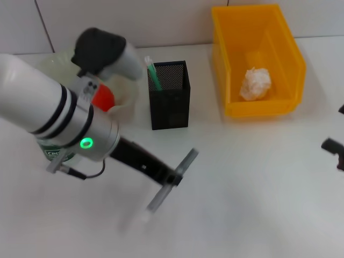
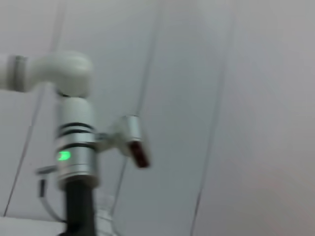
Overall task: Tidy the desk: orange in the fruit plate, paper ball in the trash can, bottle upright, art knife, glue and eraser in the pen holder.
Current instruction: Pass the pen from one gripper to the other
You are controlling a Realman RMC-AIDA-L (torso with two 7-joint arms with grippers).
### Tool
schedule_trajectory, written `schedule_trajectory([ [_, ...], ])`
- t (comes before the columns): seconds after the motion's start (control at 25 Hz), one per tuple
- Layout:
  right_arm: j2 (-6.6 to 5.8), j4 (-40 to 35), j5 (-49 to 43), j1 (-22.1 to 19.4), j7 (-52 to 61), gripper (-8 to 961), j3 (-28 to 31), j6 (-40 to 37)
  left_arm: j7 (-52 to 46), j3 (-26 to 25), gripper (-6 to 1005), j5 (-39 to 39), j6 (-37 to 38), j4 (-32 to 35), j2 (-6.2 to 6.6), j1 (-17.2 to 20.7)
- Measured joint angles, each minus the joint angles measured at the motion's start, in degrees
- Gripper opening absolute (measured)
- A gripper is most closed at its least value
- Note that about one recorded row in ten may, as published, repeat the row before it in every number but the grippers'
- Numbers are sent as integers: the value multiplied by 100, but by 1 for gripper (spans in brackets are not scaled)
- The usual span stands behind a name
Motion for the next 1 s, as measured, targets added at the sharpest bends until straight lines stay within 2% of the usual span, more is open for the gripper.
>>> schedule_trajectory([
  [0.08, 76, -26, -7, -88, -522, 625, -26, -194, 43, -122, 145, -172, -84, -146, 3, -24],
  [0.12, 157, -108, -121, -151, -1016, 625, -70, -276, 82, -227, 145, -306, -150, -280, 5, -45],
  [0.16, 157, -108, -121, -151, -1016, 625, -70, -276, 155, -404, 145, -473, -218, -484, 10, -83],
  [0.32, 287, -245, -562, -182, -2076, 625, -127, -284, 235, -628, 145, -739, -236, -691, 12, -128],
  [0.48, 296, -229, -740, -186, -2689, 624, -150, -303, 228, -723, 143, -975, -238, -846, 15, -132],
  [0.72, 318, 281, -848, -186, -4796, 624, -146, -240, 268, -785, 138, -1542, -375, -1131, 8, -68],
  [0.84, 321, 426, -848, -167, -5358, 624, -196, -194, 274, -763, 138, -1645, -389, -1149, 2, -41],
  [0.92, 323, 691, -863, -127, -6244, 624, -326, 16, 280, -749, 138, -1792, -394, -1196, 1, -24],
  [1.0, 322, 829, -878, -108, -6674, 624, -393, 148, 283, -766, 139, -1987, -397, -1344, 5, -29],
])
